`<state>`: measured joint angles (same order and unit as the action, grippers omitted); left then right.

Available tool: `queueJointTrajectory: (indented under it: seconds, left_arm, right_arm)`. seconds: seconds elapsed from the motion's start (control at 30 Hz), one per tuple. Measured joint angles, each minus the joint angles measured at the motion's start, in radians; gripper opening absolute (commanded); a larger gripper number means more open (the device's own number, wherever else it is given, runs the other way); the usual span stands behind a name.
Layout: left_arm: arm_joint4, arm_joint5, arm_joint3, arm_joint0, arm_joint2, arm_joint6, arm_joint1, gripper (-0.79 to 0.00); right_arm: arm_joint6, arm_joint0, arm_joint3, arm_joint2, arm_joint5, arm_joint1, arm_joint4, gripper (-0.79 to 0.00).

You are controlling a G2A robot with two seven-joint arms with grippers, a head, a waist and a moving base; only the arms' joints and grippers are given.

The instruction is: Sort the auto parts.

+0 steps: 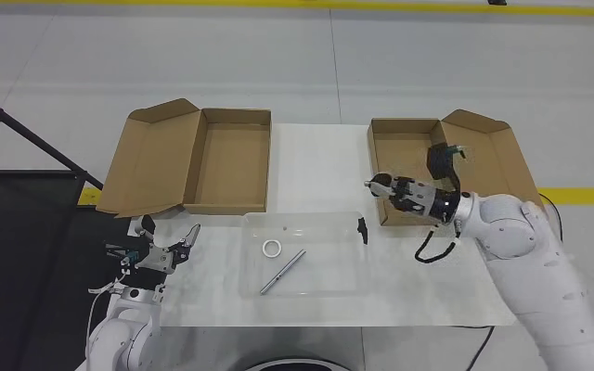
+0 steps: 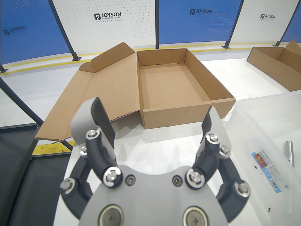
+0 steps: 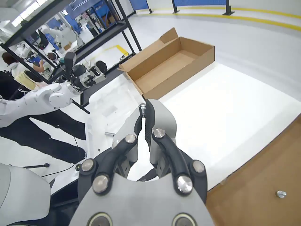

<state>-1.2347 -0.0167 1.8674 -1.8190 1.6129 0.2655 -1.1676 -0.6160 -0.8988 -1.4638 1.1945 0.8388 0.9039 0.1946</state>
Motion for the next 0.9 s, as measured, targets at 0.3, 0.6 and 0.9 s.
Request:
queueJointTrajectory:
  seconds: [0.3, 0.6, 0.9]
  left_arm:
    - [0.0, 0.0, 0.0, 0.0, 0.0, 0.0, 0.0, 0.0]
    - [0.0, 0.0, 0.0, 0.0, 0.0, 0.0, 0.0, 0.0]
    - [0.0, 0.0, 0.0, 0.0, 0.0, 0.0, 0.0, 0.0]
  right_arm:
    - [0.008, -0.021, 0.002, 0.091, 0.029, -0.019, -0.013, -0.785]
    - [-0.156, -0.009, -0.108, 0.095, -0.327, -0.032, 0.389, -0.785]
    - [-0.407, 0.126, -0.03, -0.107, -0.635, 0.008, 0.629, -0.785]
